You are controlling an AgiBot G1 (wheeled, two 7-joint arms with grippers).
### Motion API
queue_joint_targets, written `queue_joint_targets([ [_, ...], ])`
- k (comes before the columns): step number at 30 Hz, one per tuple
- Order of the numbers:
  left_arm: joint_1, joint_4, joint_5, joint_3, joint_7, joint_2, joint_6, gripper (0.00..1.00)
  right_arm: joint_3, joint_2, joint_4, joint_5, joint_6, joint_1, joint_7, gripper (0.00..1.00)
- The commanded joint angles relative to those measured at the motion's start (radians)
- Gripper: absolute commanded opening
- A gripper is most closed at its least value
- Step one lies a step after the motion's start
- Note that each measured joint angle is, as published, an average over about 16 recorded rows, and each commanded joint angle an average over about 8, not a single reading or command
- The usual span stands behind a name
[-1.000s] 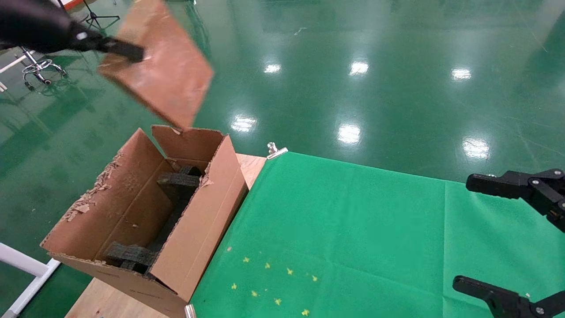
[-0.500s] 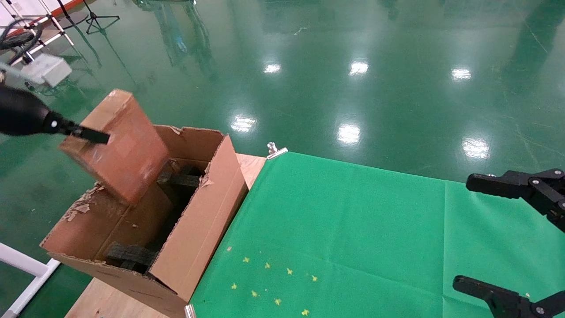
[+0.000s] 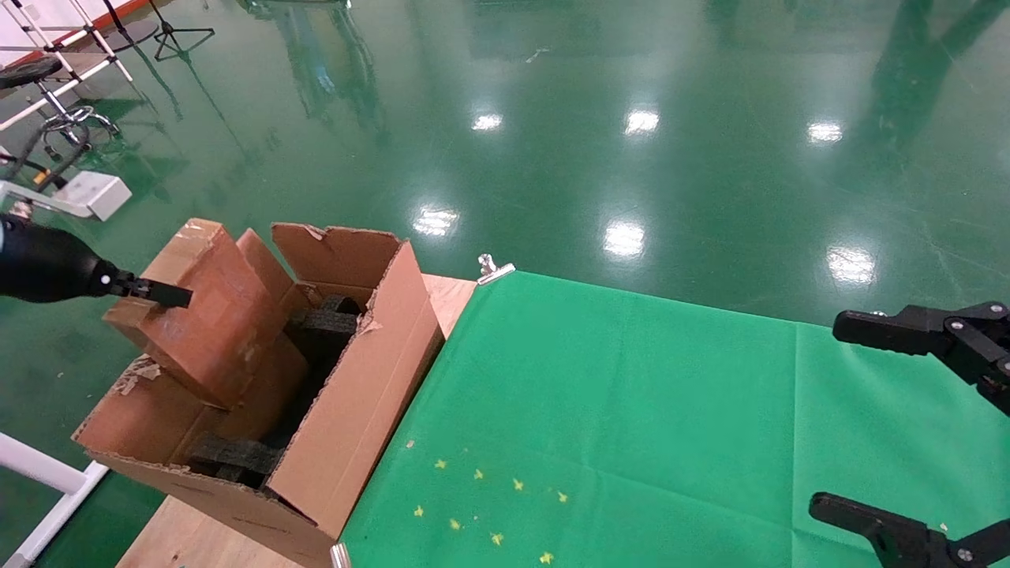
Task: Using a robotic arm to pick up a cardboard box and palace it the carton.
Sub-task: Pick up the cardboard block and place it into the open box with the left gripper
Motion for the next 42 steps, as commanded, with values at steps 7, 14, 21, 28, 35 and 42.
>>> queue_joint_targets([
  [7, 0.051, 0.131, -0.014, -0.004, 0.043, 0.051, -0.069, 0.00, 0.000, 0.000, 0.000, 0.000, 0.000, 0.000, 0.000, 1.00],
  [14, 0.092, 0.221, -0.018, -0.004, 0.061, 0.100, -0.123, 0.00, 0.000, 0.000, 0.000, 0.000, 0.000, 0.000, 0.000, 1.00],
  [21, 0.132, 0.285, -0.024, -0.007, 0.067, 0.131, -0.164, 0.00, 0.000, 0.000, 0.000, 0.000, 0.000, 0.000, 0.000, 1.00],
  [28, 0.175, 0.326, -0.032, -0.012, 0.063, 0.154, -0.202, 0.00, 0.000, 0.000, 0.000, 0.000, 0.000, 0.000, 0.000, 1.00],
  [35, 0.224, 0.347, -0.041, -0.018, 0.051, 0.177, -0.253, 0.00, -0.001, 0.000, 0.000, 0.000, 0.000, 0.000, 0.000, 1.00],
  [42, 0.280, 0.354, -0.051, -0.025, 0.035, 0.198, -0.351, 0.00, -0.001, 0.000, 0.000, 0.000, 0.000, 0.000, 0.000, 1.00],
])
